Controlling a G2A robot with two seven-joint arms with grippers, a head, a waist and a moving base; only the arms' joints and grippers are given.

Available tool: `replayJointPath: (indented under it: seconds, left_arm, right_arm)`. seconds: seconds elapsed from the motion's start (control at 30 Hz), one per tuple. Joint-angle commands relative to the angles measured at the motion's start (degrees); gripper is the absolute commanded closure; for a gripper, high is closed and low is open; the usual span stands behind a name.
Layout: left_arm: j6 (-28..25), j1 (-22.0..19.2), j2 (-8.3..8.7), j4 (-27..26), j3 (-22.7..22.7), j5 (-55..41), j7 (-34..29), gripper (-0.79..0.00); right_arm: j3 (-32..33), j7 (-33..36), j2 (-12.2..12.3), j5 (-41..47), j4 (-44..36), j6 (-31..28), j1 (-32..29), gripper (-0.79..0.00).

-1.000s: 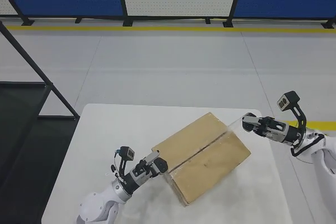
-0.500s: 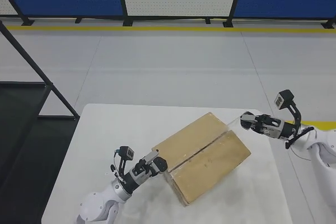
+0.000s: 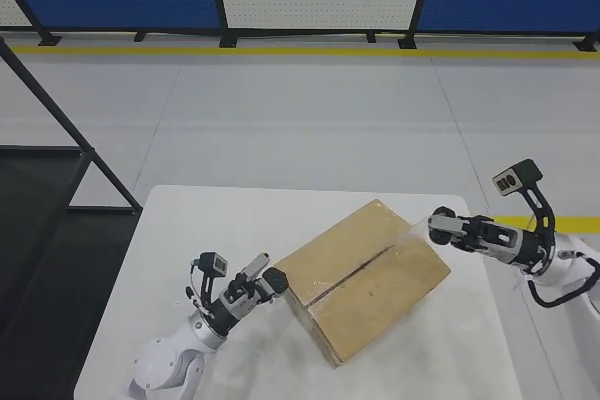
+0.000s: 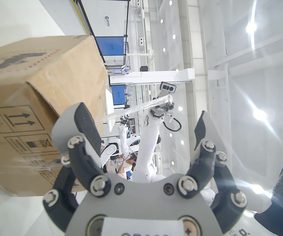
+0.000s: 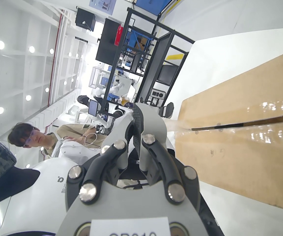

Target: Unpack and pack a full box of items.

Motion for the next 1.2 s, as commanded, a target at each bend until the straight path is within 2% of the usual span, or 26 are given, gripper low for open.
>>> replayJointPath:
  seconds: [0.0,0.4,0.73,0.87,0.97,1.1,1.17]
  left_arm:
    - [0.7,0.1,0.12,0.4,-0.2,0.9,-0.2,-0.785]
    - [1.9,1.0,0.24,1.5,0.6,2.6,0.4,-0.785]
    - [-2.1,3.3,0.65,0.9,0.7,5.1,-2.7,-0.785]
    - [-4.4,5.5,1.35,-0.8,0.2,9.5,-8.0,-0.785]
    - [-5.5,7.6,1.92,-2.4,0.1,16.2,-10.1,-0.785]
    - [-4.7,9.0,2.20,-3.7,2.0,26.3,-8.4,-0.785]
    - [-4.2,9.2,2.16,-3.7,2.4,26.8,-7.6,-0.785]
  right_arm:
    - [-0.1,-0.3,0.0,-0.1,-1.0,-0.1,-0.2,0.000]
    - [-3.1,-3.0,-0.1,1.1,-6.0,-2.7,0.7,0.000]
    - [-7.8,-8.8,-1.0,2.6,-3.9,-4.6,4.9,0.000]
    - [-9.7,-9.3,-1.4,3.9,-1.0,-5.1,7.5,0.000]
    - [-10.9,-8.7,-1.6,3.9,0.6,-4.7,9.0,0.000]
    - [-11.9,-8.1,-1.7,3.8,2.0,-4.1,10.2,0.000]
    - [-12.0,-7.8,-1.7,3.4,2.4,-3.5,10.6,0.000]
